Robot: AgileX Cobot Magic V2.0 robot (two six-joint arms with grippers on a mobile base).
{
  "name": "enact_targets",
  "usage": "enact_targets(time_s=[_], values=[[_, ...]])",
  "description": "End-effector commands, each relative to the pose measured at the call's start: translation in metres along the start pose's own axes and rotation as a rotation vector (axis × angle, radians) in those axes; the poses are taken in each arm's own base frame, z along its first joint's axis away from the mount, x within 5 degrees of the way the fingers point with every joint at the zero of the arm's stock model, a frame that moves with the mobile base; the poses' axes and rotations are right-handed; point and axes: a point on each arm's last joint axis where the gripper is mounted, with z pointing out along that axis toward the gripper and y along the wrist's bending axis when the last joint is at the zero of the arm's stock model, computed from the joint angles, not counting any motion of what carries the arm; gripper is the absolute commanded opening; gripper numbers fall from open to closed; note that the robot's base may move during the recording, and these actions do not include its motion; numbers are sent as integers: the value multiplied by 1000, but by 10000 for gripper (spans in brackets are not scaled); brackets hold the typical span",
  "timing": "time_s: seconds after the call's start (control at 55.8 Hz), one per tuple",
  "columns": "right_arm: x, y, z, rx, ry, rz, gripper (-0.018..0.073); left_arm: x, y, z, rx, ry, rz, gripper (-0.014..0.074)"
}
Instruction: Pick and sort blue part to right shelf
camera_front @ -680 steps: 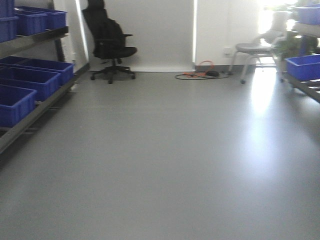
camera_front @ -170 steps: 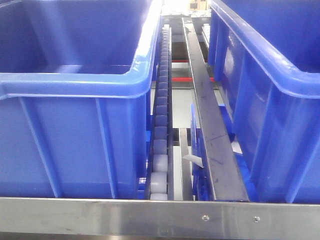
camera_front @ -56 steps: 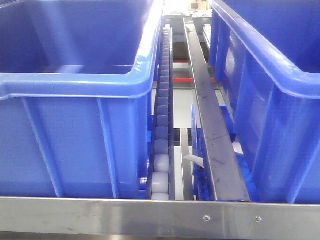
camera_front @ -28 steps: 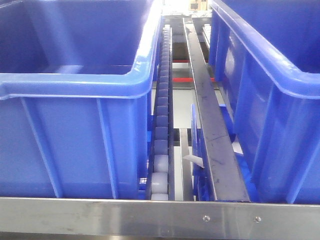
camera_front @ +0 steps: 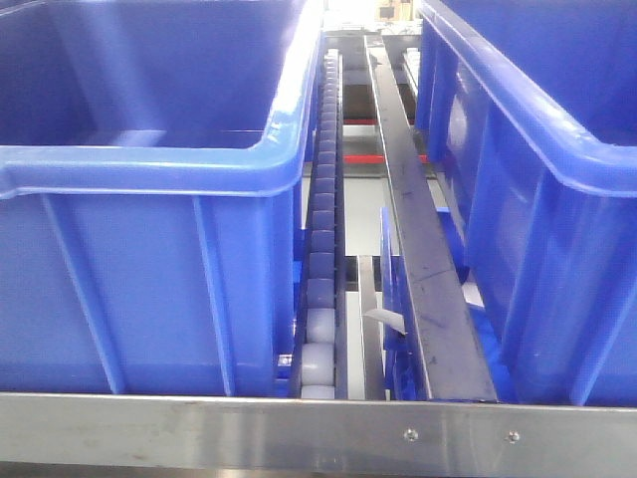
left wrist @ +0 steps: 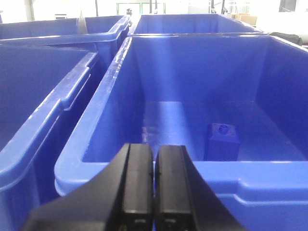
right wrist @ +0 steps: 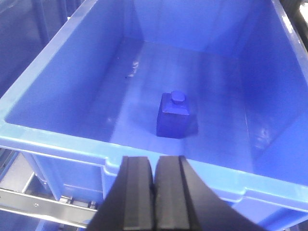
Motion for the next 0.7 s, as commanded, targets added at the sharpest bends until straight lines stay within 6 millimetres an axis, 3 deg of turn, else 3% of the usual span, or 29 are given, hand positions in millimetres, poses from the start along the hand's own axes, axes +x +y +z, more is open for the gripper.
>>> enact_targets(time_s=[0.0, 0.161, 0.323, 0.681], values=[[-13, -1, -5, 14, -98, 0, 38, 0, 0, -2, 1, -84, -8, 122], [-13, -4, 11, 28, -206, 77, 38, 0, 0, -2, 1, -84, -8, 122], [16, -11, 37, 90, -239, 153, 38, 0, 0, -2, 1, -84, -8, 122], [63, -11, 66, 76, -317, 119, 38, 0, 0, -2, 1, -82, -8, 122]])
